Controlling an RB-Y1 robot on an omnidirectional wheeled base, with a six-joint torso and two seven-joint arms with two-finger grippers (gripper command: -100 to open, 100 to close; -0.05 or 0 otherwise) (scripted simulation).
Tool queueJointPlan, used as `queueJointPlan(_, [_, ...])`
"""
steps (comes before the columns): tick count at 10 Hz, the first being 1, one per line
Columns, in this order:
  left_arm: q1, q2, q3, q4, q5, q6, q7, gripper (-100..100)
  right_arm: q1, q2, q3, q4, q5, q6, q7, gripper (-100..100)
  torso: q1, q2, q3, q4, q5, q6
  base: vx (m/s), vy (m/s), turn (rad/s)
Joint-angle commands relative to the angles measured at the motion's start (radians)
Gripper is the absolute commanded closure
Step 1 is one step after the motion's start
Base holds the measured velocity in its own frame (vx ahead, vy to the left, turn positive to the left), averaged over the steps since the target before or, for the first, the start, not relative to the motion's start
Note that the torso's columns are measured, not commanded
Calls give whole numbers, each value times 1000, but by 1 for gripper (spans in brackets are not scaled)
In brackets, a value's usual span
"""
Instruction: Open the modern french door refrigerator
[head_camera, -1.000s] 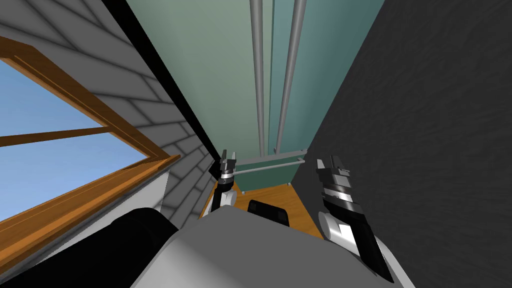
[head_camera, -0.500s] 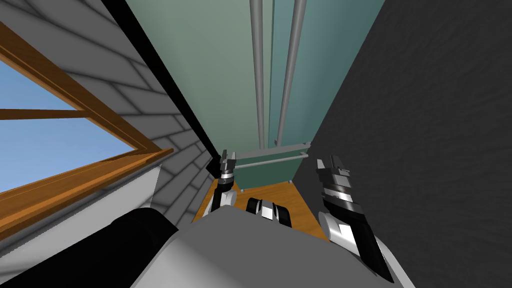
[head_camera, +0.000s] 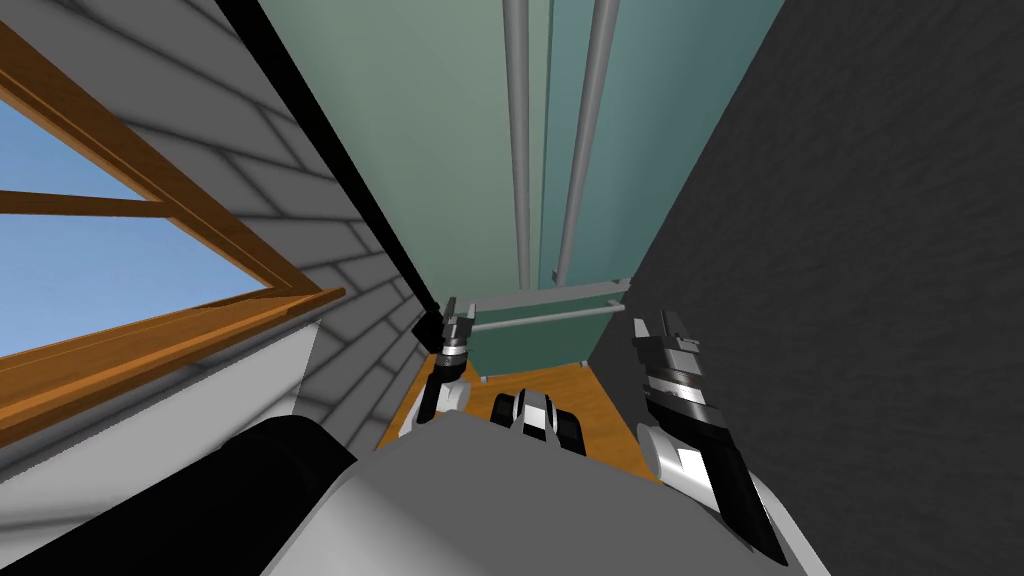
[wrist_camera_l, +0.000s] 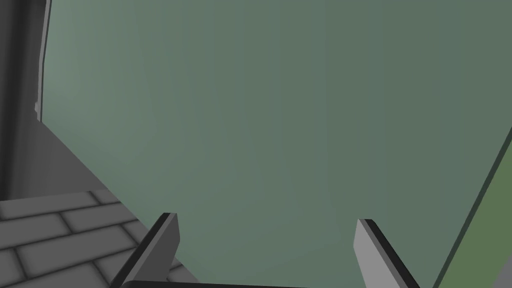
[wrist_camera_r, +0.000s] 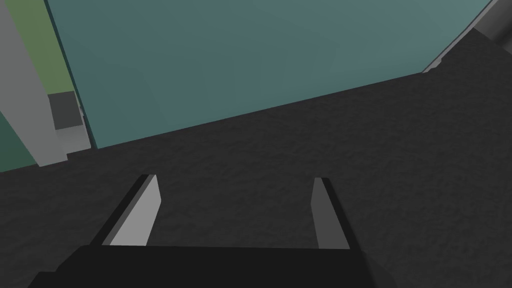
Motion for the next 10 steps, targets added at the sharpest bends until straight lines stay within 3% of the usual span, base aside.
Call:
queueJointPlan(1, [-8,42,-15,-16,22,66,9,-100,0,0,0,0,0,0,0,0,0,1,0,0,0,0,46,-32,112])
queueJointPlan(6, [-29,87,-48,-55,75,218,30,-100,0,0,0,0,0,0,0,0,0,2,1,1,0,0,51,-41,122])
queueJointPlan(10, [-37,100,-62,-72,98,292,39,-100,0,0,0,0,0,0,0,0,0,1,1,1,0,0,33,-32,74])
